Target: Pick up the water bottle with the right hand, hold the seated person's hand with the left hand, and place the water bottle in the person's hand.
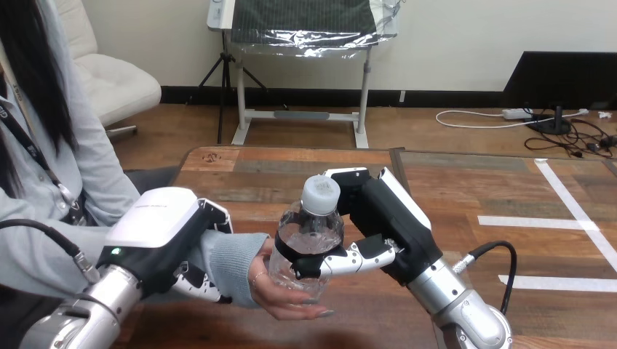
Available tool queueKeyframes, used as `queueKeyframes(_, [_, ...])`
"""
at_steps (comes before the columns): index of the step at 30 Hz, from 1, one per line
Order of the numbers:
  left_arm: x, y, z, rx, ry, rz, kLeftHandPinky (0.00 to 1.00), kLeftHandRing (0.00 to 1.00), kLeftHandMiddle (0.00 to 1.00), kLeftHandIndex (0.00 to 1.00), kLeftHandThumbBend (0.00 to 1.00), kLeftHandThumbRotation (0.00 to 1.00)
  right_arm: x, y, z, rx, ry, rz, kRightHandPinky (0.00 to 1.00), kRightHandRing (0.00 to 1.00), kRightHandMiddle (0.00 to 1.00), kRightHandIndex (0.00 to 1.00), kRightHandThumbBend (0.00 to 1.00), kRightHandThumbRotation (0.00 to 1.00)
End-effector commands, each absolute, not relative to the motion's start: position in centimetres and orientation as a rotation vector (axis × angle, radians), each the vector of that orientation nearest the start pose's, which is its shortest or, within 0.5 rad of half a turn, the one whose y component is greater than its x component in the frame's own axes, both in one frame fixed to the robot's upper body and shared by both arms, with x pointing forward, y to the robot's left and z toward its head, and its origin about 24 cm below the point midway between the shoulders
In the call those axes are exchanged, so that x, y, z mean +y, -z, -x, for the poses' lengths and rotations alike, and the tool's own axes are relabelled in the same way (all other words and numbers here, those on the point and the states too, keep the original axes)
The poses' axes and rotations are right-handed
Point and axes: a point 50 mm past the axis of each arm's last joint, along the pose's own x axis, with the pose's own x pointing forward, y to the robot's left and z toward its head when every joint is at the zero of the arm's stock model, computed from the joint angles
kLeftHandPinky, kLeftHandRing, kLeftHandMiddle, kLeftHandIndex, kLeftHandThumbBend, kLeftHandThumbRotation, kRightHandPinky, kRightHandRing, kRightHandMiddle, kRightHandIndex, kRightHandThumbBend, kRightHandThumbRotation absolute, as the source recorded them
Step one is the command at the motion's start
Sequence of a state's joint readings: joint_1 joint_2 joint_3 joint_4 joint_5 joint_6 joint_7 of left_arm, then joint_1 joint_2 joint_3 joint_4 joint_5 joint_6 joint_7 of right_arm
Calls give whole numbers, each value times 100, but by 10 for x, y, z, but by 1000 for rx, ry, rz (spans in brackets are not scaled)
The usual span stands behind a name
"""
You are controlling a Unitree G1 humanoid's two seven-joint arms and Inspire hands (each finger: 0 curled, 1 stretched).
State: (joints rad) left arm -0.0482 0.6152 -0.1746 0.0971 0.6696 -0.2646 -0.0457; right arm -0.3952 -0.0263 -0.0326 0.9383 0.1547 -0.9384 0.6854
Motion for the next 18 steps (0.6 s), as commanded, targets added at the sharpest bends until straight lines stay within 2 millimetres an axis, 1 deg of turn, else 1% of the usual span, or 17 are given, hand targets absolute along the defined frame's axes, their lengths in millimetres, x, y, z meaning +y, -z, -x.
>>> queueKeyframes(1, [182, -111, -276, -436, 305, -1235, 32, 34, 39, 41, 84, 0, -104, -50, -298, -510, -666, 50, 21, 26, 34, 33, 80, 0])
queueKeyframes(18, [178, -114, -278, -448, 305, -1232, 29, 32, 37, 40, 84, 0, -100, -47, -294, -512, -680, 53, 20, 25, 34, 32, 81, 0])
